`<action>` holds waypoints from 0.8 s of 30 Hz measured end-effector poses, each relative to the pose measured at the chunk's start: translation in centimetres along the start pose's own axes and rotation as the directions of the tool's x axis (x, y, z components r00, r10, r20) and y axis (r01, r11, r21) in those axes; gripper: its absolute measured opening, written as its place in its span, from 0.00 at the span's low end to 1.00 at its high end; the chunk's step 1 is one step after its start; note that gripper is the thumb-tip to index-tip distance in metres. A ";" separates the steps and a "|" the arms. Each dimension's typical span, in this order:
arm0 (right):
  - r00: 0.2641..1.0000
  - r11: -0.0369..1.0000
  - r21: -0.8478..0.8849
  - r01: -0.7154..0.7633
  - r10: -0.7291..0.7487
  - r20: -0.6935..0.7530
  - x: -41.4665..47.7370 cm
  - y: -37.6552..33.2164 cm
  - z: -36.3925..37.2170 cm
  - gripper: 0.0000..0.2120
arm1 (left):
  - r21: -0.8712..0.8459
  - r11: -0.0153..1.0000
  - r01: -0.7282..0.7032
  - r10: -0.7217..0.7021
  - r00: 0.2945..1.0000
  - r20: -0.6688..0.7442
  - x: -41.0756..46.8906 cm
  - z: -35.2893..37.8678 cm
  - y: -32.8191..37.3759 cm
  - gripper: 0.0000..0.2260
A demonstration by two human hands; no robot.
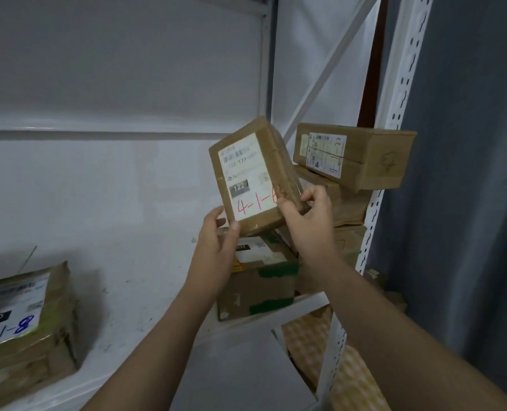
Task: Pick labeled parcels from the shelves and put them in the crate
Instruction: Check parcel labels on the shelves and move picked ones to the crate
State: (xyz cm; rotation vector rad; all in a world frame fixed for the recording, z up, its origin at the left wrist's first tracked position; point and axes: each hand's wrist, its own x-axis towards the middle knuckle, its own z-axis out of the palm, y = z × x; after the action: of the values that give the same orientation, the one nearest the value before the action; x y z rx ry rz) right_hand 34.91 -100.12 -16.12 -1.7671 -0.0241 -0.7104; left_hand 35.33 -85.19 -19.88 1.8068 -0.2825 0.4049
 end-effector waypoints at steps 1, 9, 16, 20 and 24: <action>0.999 0.998 0.059 -0.030 0.028 0.030 -0.3 0.0 0.0 0.13 | -0.080 0.996 0.035 -0.036 0.999 -0.012 0.1 0.1 0.4 0.21; 0.980 0.950 0.311 -0.036 -0.028 0.199 -2.1 1.8 -0.2 0.22 | -0.397 0.916 0.049 -0.031 0.998 0.051 -0.3 -1.2 1.5 0.24; 0.965 0.962 0.273 0.000 -0.072 0.254 -3.5 1.5 0.0 0.24 | -0.359 0.933 -0.005 0.002 1.000 -0.009 -1.9 -2.6 0.5 0.28; 0.962 0.958 0.285 0.005 -0.083 0.260 -4.2 1.1 0.2 0.25 | -0.371 0.928 -0.015 0.003 0.999 -0.034 -2.5 -3.0 0.3 0.28; 0.961 0.956 0.294 0.019 -0.098 0.259 -4.7 0.7 0.3 0.26 | -0.373 0.927 -0.030 0.018 0.999 -0.036 -2.8 -3.5 0.3 0.29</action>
State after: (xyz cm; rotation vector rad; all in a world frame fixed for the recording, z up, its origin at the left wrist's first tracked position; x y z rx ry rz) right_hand 31.51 -98.48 -18.99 -1.5727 -0.3522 -0.4745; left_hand 32.23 -81.95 -20.00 1.4222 -0.3353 0.3686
